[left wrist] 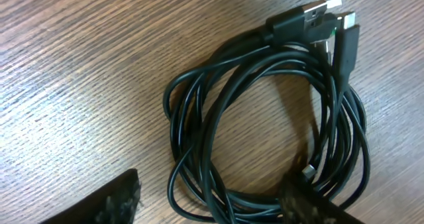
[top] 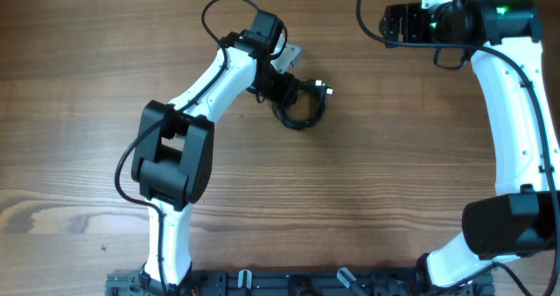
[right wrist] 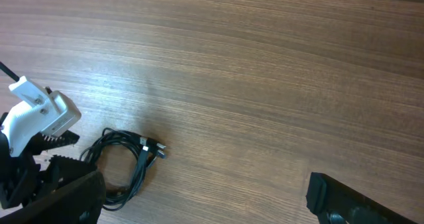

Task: Untangle cables
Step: 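Move the left gripper down onto the coiled black cables and grasp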

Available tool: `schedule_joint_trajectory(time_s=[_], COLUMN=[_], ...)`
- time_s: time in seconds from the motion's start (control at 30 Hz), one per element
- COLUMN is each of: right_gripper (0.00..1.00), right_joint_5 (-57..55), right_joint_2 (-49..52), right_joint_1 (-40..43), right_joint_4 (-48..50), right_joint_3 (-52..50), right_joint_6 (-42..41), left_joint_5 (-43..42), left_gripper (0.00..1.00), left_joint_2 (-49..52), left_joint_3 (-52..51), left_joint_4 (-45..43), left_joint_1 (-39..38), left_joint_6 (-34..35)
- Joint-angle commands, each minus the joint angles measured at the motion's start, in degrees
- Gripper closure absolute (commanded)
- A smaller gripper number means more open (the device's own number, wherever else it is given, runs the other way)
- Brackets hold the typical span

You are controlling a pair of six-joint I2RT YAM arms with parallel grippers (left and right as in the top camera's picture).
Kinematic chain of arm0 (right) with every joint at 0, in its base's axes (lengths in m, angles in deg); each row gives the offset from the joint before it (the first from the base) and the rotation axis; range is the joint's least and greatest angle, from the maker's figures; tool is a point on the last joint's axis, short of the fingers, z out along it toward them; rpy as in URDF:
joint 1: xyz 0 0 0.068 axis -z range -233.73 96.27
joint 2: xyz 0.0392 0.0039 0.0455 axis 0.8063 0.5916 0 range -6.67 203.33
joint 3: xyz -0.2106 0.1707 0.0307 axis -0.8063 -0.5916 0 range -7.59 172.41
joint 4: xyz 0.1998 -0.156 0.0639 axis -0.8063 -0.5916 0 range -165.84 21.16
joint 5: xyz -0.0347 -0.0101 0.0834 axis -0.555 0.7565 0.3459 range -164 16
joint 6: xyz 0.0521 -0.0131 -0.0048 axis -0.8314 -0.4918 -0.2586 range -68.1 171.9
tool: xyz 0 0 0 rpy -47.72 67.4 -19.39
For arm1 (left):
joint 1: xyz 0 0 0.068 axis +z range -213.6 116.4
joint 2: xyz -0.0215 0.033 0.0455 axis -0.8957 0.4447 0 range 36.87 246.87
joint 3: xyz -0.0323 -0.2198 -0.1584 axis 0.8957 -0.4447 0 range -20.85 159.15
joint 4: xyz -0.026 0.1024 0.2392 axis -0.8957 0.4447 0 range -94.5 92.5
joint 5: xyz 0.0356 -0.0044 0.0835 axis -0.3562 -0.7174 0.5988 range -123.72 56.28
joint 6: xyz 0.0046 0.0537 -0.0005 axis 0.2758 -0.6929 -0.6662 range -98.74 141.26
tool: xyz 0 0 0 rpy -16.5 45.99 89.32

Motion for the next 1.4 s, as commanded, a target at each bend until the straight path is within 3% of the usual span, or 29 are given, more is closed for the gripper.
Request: schedule_joint_trajectory(time_s=[0.0,0.1,0.2,0.43,0.57,0.73,1.37], right_gripper=[0.00,0.00,0.00,0.00,0.00,0.00,0.00], right_joint_5=[-0.7,-0.7,-0.7,-0.7,-0.7,-0.7,-0.7], right_joint_2=[1.0,1.0,1.0,0.9,0.9,0.9,0.9], right_joint_1=[0.2,0.2,0.2,0.2,0.2,0.2,0.2], right_joint_4=[0.2,0.2,0.2,0.0,-0.1,-0.2,-0.7], right_joint_3=[-0.5,-0.5,-0.5,-0.5,-0.5,-0.5,-0.5], right_joint_6=[-0.7,-0.7,-0.7,-0.7,-0.7,-0.7,-0.7], left_joint_5=[0.8,0.8,1.0,2.5,3.6,5.4,5.3], left_gripper=[0.41,0.43,0.36,0.43,0.36,0.36,0.58], left_joint_2=[0.6,0.7,0.9,2.1,2.2,2.2,2.2], left_joint_3=[-0.4,-0.4,-0.4,-0.5,-2.0,-3.3,-3.3], left_joint_4=[-0.5,-0.5,-0.8,-1.3,-2.6,-3.7,-4.5], left_joint_1=[-0.8,-1.2,-2.0,-3.3,-3.3,-3.3,-3.3], left_joint_6=[-0.9,-0.9,-0.9,-0.9,-0.9,-0.9,-0.8])
